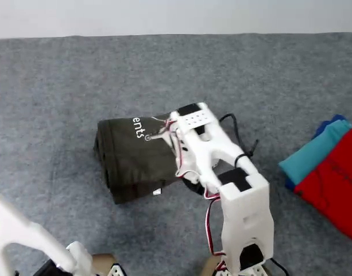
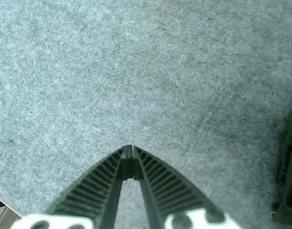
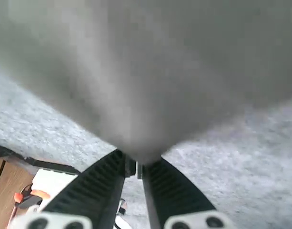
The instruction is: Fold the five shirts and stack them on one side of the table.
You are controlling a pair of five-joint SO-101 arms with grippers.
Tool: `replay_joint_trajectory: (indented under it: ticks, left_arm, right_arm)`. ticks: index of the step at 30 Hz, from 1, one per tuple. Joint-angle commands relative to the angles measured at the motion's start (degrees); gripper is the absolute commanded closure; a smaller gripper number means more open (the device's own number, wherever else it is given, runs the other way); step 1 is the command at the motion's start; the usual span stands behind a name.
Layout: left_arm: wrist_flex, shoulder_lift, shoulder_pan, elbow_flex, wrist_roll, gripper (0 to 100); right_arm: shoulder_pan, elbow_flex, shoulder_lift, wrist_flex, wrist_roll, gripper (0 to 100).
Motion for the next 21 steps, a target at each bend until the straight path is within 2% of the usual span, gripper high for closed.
replay_joint_trajectory:
  ticks: [1,9,11,15,21]
  left_arm:
    - [-1.41,-1.67,0.44,-0.48,-0.09,99]
    - [-1.41,-1.67,0.44,-0.48,-0.09,99]
    - [-1.41,-1.67,0.44,-0.48,-0.09,99]
    - [-1.41,-1.67,0.44,-0.48,-0.09,99]
    - [-1.32,-1.76,0.18,-0.48,-0.26,99]
  right_arm:
    - [-0.31,-3.78,-6.29,-0.40,0.53,98.8]
    - [-10.15,-17.14,-15.60,2.51,-0.18,98.8]
    - [-13.14,-18.20,-15.69,1.36,-2.37,98.8]
    - [-17.36,-18.11,-12.35,-4.35,-5.80,98.8]
    - [-18.51,-18.11,-1.80,-12.26,-8.44,98.8]
